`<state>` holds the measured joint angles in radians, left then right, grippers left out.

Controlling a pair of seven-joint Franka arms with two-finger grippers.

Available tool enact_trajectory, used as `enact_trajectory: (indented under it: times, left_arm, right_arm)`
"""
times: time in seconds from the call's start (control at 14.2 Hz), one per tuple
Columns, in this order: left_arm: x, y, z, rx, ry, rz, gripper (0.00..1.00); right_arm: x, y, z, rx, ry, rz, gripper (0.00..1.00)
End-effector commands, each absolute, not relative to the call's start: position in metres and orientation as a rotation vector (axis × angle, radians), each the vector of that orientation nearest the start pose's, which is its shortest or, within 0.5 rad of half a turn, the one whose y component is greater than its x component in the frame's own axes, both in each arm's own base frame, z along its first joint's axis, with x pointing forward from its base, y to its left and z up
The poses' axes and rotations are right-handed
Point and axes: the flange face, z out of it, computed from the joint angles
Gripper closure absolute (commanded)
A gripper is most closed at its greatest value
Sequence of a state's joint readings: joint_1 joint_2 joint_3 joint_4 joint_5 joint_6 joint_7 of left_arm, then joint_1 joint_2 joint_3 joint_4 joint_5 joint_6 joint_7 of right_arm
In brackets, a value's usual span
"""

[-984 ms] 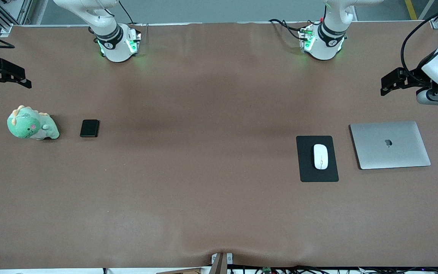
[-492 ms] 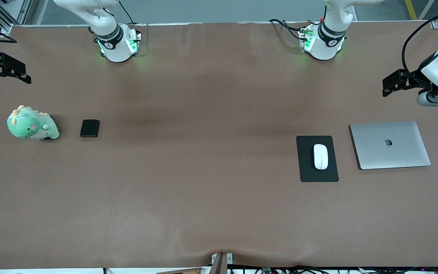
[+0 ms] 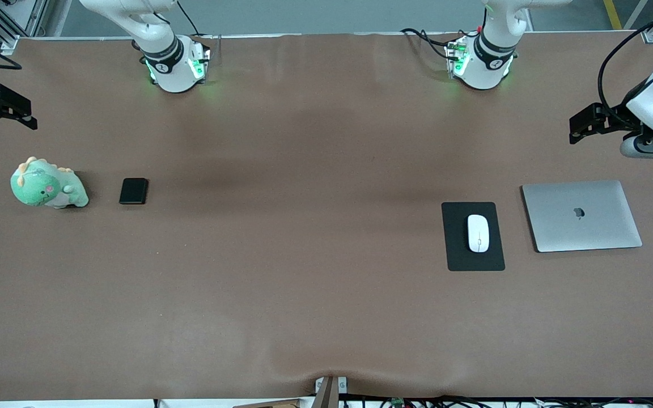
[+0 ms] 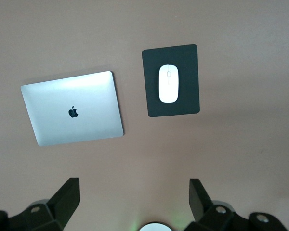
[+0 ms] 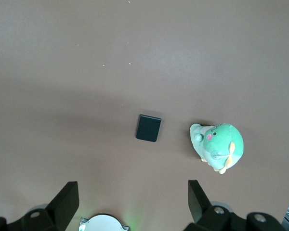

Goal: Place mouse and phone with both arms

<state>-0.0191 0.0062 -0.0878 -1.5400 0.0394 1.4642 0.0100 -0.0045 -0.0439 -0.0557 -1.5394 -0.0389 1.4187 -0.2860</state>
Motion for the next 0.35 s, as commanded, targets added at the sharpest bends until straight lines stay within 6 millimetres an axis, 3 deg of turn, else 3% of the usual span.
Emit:
enact_trajectory:
  times: [0.0,0.28]
  left_arm:
    - [0.5407,-0.0529,0.6308,-3.09,0.214,0.105,0.0]
    - [0.54,-0.0547,0.6315,-3.105,0.217,0.104,0.0]
  right_arm:
    - [0.5197,-0.0371,0.6514,-3.165,-0.368,0.123,0.0]
    - [0.5192,-0.0369,0.651,-3.163,-0.365,0.129,0.0]
